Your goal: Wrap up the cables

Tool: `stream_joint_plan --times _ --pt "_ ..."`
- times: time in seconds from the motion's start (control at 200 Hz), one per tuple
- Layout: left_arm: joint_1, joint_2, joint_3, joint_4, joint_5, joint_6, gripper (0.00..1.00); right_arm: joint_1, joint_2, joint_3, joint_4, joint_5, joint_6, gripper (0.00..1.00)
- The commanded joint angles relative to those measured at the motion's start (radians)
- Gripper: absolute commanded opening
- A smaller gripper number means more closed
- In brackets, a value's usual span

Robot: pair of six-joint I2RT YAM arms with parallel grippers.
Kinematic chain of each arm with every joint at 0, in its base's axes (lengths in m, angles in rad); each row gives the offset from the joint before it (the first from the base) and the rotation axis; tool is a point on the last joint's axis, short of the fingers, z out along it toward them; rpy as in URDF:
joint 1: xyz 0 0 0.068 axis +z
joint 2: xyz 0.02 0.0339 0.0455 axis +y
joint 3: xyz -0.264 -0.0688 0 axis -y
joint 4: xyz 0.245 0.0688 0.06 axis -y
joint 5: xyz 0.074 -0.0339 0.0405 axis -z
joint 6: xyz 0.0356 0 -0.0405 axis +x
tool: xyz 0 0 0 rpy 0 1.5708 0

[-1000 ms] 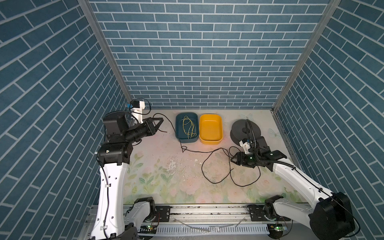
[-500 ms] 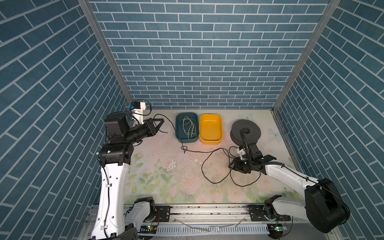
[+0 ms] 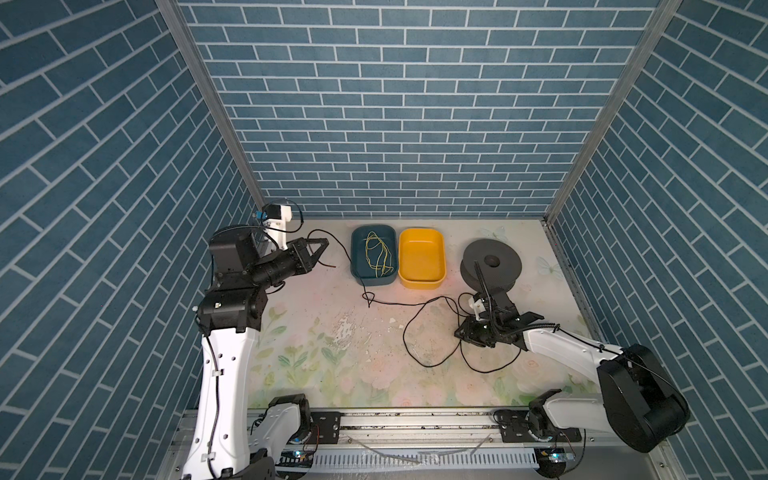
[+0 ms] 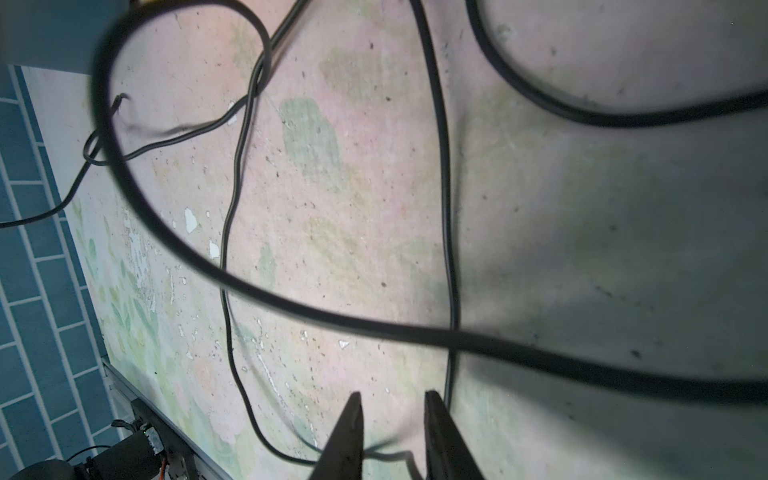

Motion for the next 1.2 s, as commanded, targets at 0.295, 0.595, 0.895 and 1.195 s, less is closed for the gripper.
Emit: stream_joint_plan --times 0.295,0.595,0.895,1.195 --pt "-0.008 -0.021 -0.012 0.015 0.017 0.0 0.0 0.023 -0.093 0.002 -0.046 0.022 0.048 0.0" --pt "-0.161 0.006 0.005 -0.047 -0.022 0.053 0.0 0.019 -0.154 0.366 -0.11 -0.169 0.023 0.0" --pt "-0.284 0.022 0.051 -0.158 0.041 0.08 0.0 -0.062 -0.078 0.694 -0.178 0.027 -0.055 0.0" --pt "-0.354 0.018 0.127 -0.009 0.18 -0.092 0.0 -0.091 0.132 0.847 -0.124 -0.048 -0.087 0.0"
